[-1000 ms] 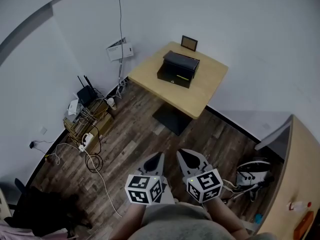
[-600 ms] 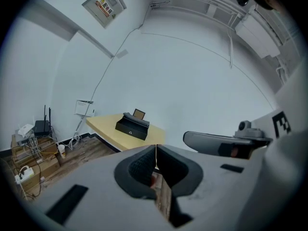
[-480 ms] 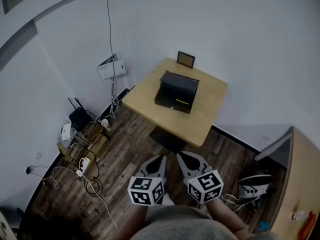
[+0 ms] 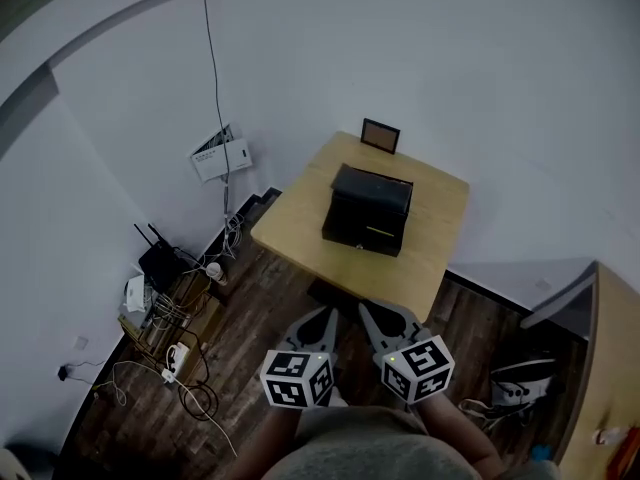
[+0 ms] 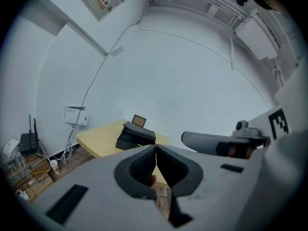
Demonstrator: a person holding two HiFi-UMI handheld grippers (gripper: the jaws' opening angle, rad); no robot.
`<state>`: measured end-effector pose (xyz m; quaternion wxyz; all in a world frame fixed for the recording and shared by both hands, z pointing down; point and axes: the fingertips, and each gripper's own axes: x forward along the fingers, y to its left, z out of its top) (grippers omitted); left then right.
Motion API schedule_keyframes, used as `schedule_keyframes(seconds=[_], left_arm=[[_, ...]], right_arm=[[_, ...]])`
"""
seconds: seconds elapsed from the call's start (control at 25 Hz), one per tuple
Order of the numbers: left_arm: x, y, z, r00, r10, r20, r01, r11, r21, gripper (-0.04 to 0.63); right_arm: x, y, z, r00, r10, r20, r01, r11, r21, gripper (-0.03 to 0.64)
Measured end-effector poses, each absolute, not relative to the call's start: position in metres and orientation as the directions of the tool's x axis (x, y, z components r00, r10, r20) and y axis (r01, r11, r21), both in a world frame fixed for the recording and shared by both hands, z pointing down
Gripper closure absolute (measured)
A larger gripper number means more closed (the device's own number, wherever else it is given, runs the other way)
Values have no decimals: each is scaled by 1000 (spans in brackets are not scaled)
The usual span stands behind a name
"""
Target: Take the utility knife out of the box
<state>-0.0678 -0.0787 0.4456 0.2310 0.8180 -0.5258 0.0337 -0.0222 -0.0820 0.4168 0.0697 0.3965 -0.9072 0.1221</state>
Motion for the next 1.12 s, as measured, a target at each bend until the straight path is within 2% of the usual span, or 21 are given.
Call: schedule_keyframes(seconds=[0.4,0.84,1.12], left_arm=[[-95,-126,458,471,-825,313,-862,-354,363,591],[-107,-160,473,460,-819,343,-863,-322,388,591],[-110,-204,483,459,-810,365,-864,-310,397,591]], right_arm=[[-40,-127,426,-643,-726,244,-764,627,-150,617],[-13,-175,426,-582,-758,295,-799,600,-35,617],[-1,-229,442,-561,-762,325,-811,584,-30,616]])
